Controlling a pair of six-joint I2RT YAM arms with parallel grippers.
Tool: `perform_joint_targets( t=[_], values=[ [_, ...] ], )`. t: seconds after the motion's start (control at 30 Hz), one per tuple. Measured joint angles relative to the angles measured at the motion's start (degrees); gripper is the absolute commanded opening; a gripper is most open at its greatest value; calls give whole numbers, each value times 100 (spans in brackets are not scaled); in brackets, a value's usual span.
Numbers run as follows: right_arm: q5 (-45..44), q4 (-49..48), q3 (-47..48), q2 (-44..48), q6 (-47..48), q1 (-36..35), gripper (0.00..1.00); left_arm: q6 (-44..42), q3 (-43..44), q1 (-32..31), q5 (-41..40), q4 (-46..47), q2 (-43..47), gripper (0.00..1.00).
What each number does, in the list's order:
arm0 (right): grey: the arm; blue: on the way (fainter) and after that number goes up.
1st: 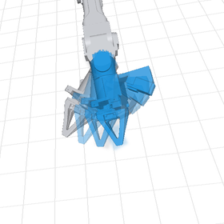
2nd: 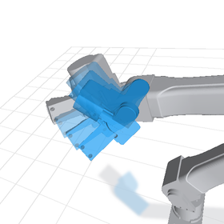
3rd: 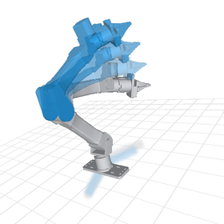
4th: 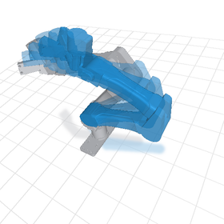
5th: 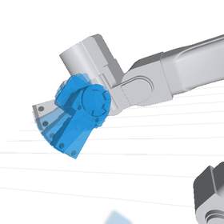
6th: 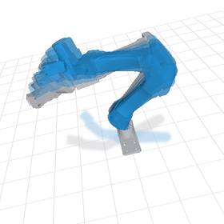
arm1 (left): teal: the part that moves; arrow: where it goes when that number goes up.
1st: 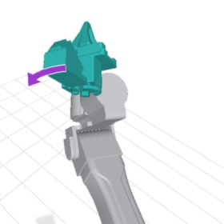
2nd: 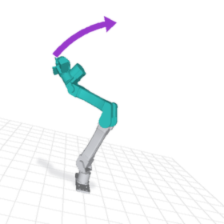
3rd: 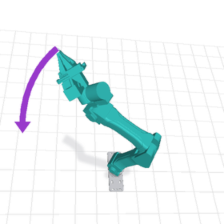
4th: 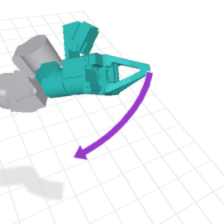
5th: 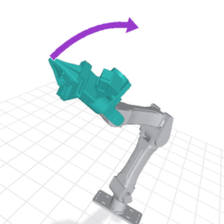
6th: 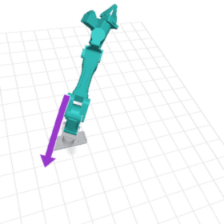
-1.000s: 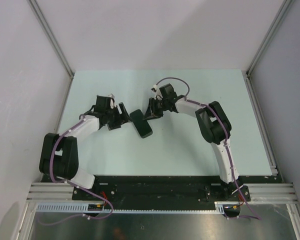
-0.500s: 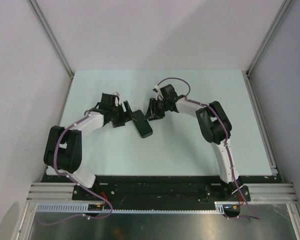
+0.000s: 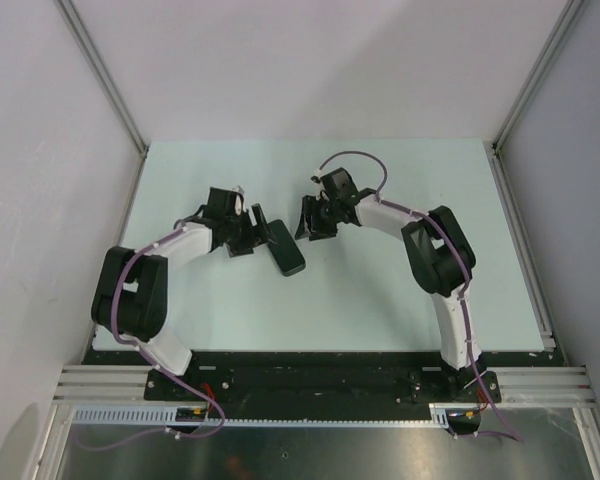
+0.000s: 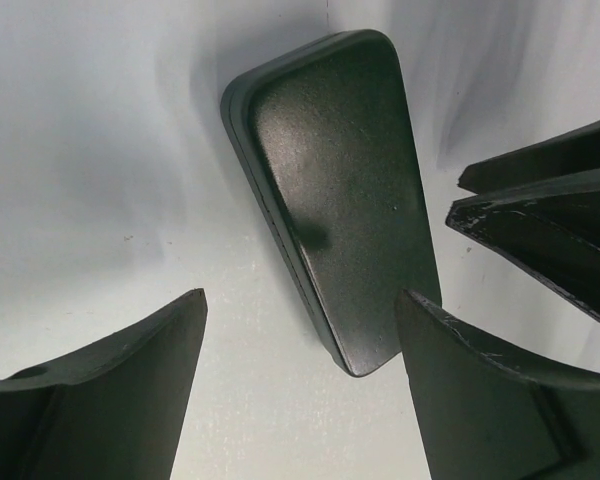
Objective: Organize the sunglasses
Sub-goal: Close the sunglasses case at the center of the board, then adjust the sunglasses case at the center of the board.
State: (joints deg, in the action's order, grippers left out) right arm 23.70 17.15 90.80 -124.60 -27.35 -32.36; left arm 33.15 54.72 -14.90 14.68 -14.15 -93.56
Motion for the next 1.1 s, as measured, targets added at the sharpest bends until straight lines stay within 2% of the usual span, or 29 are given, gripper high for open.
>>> perform_joint_targets(
  t=[0.23,0.77,1.1],
  values=[
    [-601,79,-175,551,46,-339,53,7,44,-59,-46,2,-76,80],
    [-772,291,-378,599,11,-769,54,142,378,-282,-236,44,-549,78],
    [-675,186,-570,601,-245,-1165,54,72,385,-289,-448,83,-557,86]
  ],
)
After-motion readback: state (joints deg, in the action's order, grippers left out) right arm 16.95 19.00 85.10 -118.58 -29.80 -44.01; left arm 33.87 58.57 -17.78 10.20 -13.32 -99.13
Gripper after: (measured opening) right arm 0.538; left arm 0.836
